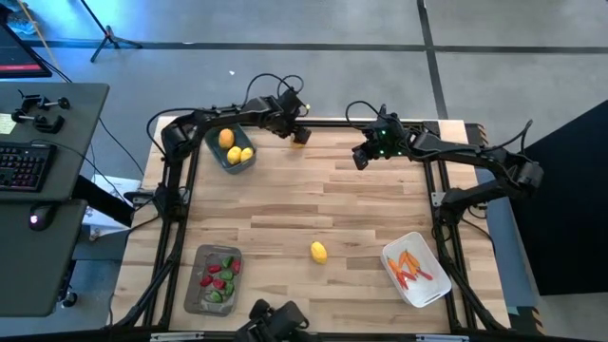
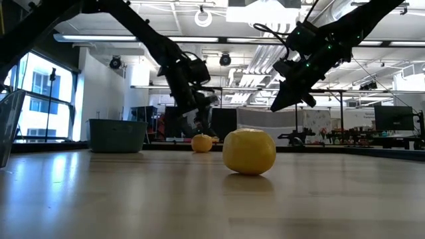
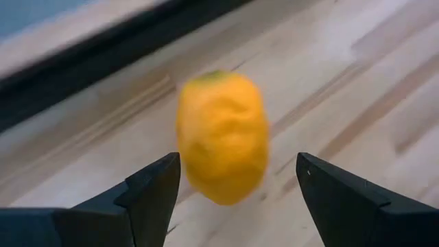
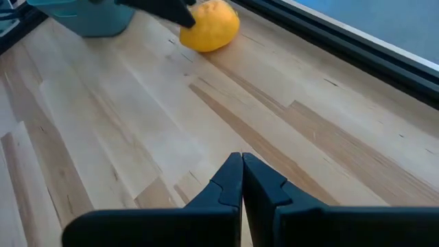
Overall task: Sort produce into baskets
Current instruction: Put the lemon into the blue bin
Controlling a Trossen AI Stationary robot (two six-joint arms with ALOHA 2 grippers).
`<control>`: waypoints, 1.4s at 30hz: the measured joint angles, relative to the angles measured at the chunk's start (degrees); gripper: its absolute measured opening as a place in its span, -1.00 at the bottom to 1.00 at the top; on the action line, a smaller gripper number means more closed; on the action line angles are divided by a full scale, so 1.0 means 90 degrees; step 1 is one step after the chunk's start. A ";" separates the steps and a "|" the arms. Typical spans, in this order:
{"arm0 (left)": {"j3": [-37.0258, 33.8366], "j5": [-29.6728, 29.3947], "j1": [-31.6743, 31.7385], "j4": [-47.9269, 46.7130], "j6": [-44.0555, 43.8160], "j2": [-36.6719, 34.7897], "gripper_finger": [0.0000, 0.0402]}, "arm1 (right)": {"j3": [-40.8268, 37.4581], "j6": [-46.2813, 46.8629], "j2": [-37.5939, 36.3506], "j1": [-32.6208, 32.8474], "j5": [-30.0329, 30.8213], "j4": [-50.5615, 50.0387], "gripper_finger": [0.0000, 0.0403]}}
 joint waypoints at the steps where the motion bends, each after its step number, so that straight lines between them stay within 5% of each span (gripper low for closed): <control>1: -0.0003 0.0004 -0.0004 -0.0016 -0.0012 0.0070 0.39 | 0.0000 0.0000 0.0000 0.0000 -0.0001 -0.0001 -1.00; 22: -0.0010 -0.0218 0.0041 0.0407 0.0172 0.0572 0.38 | 0.0000 -0.0102 0.0005 0.0000 0.0002 0.0000 -1.00; 28: -0.0010 -0.0222 0.0041 0.0454 0.0392 0.0525 0.24 | 0.0000 -0.0058 0.0005 0.0000 0.0002 0.0000 -1.00; 35: -0.0010 -0.0420 0.0045 0.0347 0.0750 -0.0015 -0.05 | 0.0000 0.0002 0.0005 0.0000 0.0000 0.0000 -1.00; 42: -0.0010 -0.0928 0.0075 -0.0844 0.0594 -0.1096 -0.06 | 0.0002 0.0002 0.0005 0.0000 -0.0005 0.0002 -1.00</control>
